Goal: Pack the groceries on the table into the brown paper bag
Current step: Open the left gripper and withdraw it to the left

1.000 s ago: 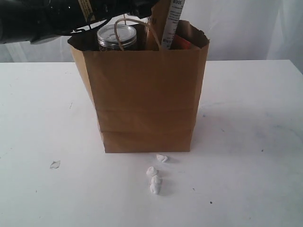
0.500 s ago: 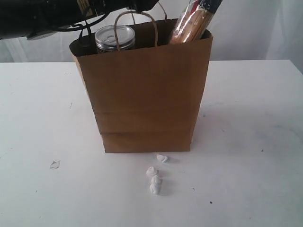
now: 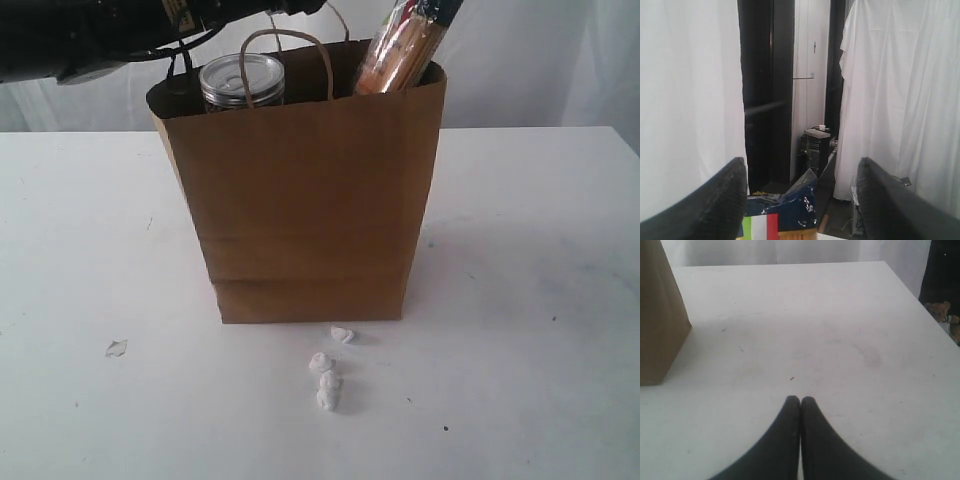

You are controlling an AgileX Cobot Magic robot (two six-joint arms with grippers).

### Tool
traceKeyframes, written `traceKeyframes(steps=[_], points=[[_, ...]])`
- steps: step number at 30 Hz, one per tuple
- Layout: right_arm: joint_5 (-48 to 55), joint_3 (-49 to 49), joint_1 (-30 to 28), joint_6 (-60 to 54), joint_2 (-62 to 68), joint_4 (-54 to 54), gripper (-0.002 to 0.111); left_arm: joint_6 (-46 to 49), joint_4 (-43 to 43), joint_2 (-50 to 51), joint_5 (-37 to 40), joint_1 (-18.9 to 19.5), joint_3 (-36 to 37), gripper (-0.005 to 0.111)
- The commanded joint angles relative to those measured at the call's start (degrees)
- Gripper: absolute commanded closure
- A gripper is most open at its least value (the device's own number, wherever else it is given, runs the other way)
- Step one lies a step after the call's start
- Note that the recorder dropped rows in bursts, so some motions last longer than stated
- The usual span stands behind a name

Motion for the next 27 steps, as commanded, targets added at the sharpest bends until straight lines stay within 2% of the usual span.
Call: traceKeyframes(steps=[1,5,11,13,18,20,25,27], points=[[-0.39,-0.12,0.04,0.24,-0.25,0.22,0.108,-0.89,-0.88,-2.36,-0.93,0.18,-0.32,0.041],[-0.39,-0.12,0.04,0.24,-0.25,0.22,0.108,-1.09,0.87,-4.74,-0.93,0.18,-0.32,0.041],[-0.39,-0.12,0.04,0.24,-0.25,0.22,0.108,-5.72,11.22,-9.21,-0.93,0.18,-0.32,0.045],[-0.39,-0.12,0.04,0.24,-0.25,0.22,0.108,-6.51,14.51,-10.87,-0.93,0.18,-0.32,0.055],[-0.39,-0.12,0.04,0.24,-0.25,0.22,0.108,-8.41,18.15,-14.01,-0.45,0.18,-0.32,0.095],[-0.39,-0.12,0.04,0.24,-0.25,0.22,0.108,-9.27,21.36,-14.93,2.69,0.18,-0.32,0.107],[-0.39,-0.12,0.04,0.24,-0.25,0.22,0.108,-16.22,32.84,-15.58,9.12,0.18,-0.32,0.107],[-0.39,-0.12,0.04,0.24,-0.25,0.22,0.108,-19.59,34.27,-15.58,11.68,0.18,-0.01,0.107]])
